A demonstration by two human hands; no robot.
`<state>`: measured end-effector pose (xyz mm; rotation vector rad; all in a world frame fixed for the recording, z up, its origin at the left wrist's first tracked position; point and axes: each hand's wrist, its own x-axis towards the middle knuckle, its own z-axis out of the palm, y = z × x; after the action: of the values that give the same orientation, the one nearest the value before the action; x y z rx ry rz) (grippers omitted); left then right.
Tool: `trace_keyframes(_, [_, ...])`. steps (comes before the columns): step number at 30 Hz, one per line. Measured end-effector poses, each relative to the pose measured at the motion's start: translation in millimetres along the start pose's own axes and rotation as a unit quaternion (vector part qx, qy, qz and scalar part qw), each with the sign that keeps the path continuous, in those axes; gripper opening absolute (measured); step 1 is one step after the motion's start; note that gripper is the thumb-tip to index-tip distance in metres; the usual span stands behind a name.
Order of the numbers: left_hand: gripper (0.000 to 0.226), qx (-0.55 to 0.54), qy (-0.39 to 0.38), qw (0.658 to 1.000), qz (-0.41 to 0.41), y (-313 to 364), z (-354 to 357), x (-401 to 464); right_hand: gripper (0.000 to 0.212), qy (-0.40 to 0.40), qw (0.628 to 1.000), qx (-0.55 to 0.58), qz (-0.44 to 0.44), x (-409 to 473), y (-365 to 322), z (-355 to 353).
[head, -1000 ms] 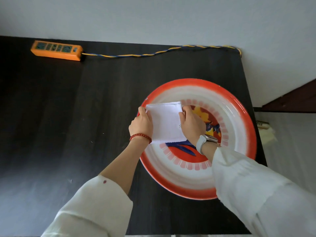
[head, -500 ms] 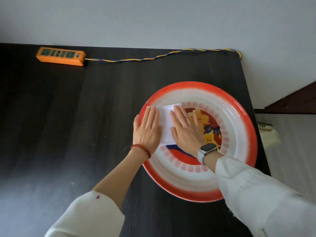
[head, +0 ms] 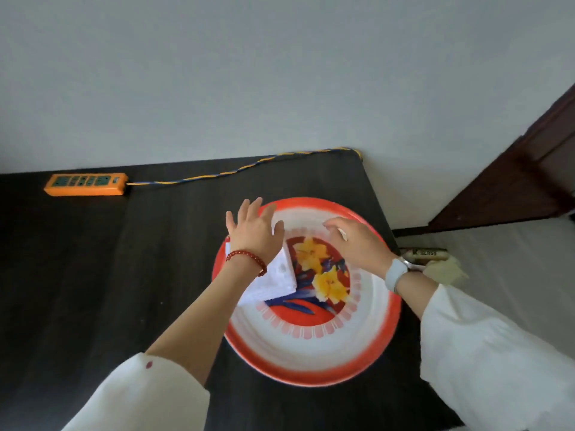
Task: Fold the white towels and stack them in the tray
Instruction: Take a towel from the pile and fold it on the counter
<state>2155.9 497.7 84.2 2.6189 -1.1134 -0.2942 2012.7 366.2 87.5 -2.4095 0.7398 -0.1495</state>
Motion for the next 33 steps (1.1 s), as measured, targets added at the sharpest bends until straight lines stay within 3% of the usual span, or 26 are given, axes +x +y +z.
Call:
trace_keyframes(2, [0.044,-0.014,0.000,0.998,0.062,56,-11,0,0.031,0.015,0.999,-0.006,0.040,-25,21,-48])
trace_keyframes(5, [0.032,-0.073,0.026,0.984,0.162,160,-15,-19,0.030,0.100,0.990,-0.037,0.096,-91,68,-120])
trace_keyframes(9, [0.034,-0.112,0.010,0.953,0.281,331,-1,-88,0.028,0.224,0.958,-0.037,0.176,-234,141,-218])
trace_keyframes(14, [0.033,-0.139,-0.048,0.893,0.426,545,53,-231,0.026,0.331,0.891,-0.068,0.304,-474,238,-312])
trace_keyframes(21, [0.031,-0.141,-0.121,0.773,0.607,787,125,-453,0.024,0.451,0.762,-0.042,0.462,-778,331,-372])
trace_keyframes(26, [0.027,-0.097,-0.154,0.702,0.688,912,173,-567,0.024,0.518,0.672,-0.022,0.529,-916,385,-391])
trace_keyframes(30, [0.024,-0.094,-0.178,0.651,0.732,1016,236,-639,0.026,0.526,0.638,-0.023,0.562,-1005,454,-416])
trace_keyframes(33, [0.029,-0.118,-0.215,0.638,0.730,1094,276,-683,0.026,0.529,0.619,-0.012,0.580,-1064,511,-450])
